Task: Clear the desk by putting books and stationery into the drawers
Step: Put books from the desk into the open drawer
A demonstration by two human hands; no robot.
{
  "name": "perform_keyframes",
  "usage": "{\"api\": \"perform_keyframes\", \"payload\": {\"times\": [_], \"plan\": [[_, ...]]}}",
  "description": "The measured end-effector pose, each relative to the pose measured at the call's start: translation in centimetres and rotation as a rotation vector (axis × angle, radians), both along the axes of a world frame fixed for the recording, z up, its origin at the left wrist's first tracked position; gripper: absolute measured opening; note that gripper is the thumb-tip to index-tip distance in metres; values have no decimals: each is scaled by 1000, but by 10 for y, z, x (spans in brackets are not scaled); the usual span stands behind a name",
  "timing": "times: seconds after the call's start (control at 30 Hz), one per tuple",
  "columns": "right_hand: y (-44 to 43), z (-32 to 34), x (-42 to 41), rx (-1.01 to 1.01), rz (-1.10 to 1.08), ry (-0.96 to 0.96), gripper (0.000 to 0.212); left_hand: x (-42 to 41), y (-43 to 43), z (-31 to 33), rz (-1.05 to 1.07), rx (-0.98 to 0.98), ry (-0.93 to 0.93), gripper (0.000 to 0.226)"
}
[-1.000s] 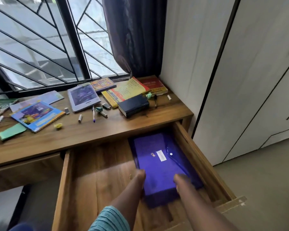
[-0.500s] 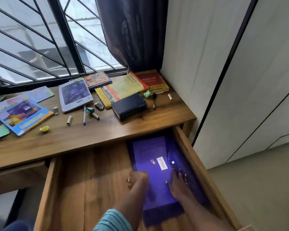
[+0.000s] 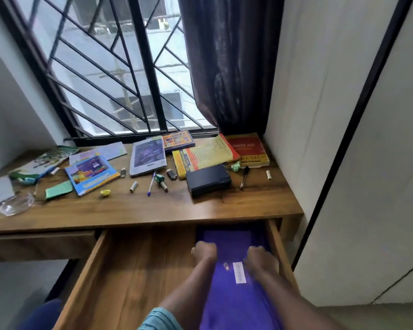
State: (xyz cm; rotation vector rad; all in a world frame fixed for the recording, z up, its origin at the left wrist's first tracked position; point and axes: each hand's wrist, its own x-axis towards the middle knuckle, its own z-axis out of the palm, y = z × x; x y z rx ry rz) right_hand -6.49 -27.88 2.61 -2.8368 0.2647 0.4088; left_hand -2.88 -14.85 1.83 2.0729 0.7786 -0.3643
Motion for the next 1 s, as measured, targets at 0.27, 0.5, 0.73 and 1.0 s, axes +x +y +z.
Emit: {"api": "perform_keyframes", "payload": {"times": [0.27,0.5,0.73,1.0], "plan": [[7,55,108,128,-57,-229,30,85,30,89,-81,193,-355,32],[19,78,243,517,-269,-359,26,185,68,99,-195,269,-454,40],[32,77,344,550,-319,-356,36,275,91,58,-313,354,-382,48],[28,42,403,332,-224,-228,55,334,92,24,-393,244,-360,33]]}}
